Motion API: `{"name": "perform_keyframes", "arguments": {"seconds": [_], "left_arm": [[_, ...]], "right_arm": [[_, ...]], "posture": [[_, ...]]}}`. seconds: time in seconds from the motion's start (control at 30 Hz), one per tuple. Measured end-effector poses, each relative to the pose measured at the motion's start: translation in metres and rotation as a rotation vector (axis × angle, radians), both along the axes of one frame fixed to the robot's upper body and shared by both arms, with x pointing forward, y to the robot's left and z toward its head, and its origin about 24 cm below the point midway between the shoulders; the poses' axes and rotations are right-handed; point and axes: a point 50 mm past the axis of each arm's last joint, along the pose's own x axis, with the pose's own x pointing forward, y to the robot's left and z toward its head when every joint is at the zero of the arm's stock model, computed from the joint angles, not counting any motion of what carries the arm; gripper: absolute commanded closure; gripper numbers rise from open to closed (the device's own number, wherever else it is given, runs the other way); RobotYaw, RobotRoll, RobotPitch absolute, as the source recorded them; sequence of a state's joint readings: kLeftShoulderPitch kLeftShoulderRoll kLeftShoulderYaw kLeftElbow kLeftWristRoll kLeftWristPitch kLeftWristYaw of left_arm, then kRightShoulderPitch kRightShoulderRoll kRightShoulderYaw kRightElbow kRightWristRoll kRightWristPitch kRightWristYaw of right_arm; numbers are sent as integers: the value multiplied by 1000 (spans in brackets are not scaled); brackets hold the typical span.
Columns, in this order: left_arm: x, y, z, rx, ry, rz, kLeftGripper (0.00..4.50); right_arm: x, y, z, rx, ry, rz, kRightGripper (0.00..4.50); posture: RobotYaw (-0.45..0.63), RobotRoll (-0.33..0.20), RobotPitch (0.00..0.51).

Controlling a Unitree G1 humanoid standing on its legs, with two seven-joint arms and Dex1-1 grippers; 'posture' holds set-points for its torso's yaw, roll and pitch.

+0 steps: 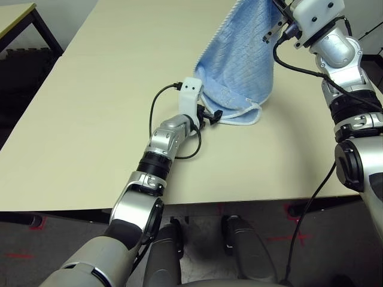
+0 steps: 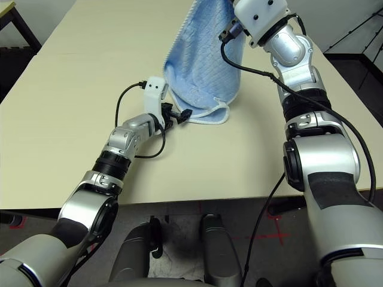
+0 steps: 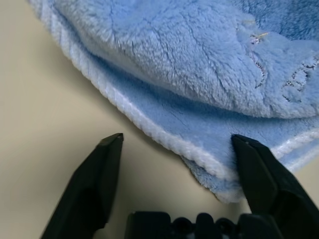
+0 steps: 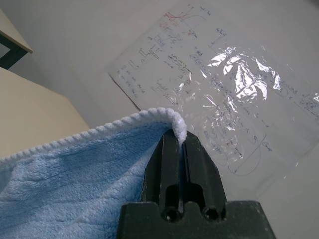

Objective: Fold the towel and set it aside.

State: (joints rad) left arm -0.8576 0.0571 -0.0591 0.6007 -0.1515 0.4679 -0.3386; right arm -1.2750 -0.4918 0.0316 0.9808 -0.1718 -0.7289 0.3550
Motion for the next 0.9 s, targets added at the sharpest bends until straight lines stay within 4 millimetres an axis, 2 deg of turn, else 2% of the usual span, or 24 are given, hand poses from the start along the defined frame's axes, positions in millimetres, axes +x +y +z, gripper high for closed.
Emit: {"name": "perform_keyframes", "arguments": {"seconds": [0.03, 0.3, 0.47, 0.57, 0.77, 0.9], "left_arm": [[0, 0, 0, 0, 1, 0, 1293], [-2, -3, -3, -6, 12, -13, 4446], [-3, 2, -3, -3, 6, 2, 4480], [-5, 12, -3, 2, 3, 27, 4480], [-18, 60, 5, 26, -26, 160, 4480], [-21, 69, 23, -5, -67, 193, 4480]], "right_arm": [[0, 0, 0, 0, 0, 0, 4500], [0, 0, 0, 1, -1, -2, 4500], [0, -2, 1, 7, -5, -13, 4500], [0, -3, 0, 9, -1, -19, 4500], [3, -7, -6, 15, 26, -37, 4500], [6, -8, -12, 25, 53, -46, 4500]], "posture": [[-196, 0, 164], [-194, 0, 162], [-186, 0, 161], [-170, 0, 160], [-141, 0, 159], [-132, 0, 159]]}}
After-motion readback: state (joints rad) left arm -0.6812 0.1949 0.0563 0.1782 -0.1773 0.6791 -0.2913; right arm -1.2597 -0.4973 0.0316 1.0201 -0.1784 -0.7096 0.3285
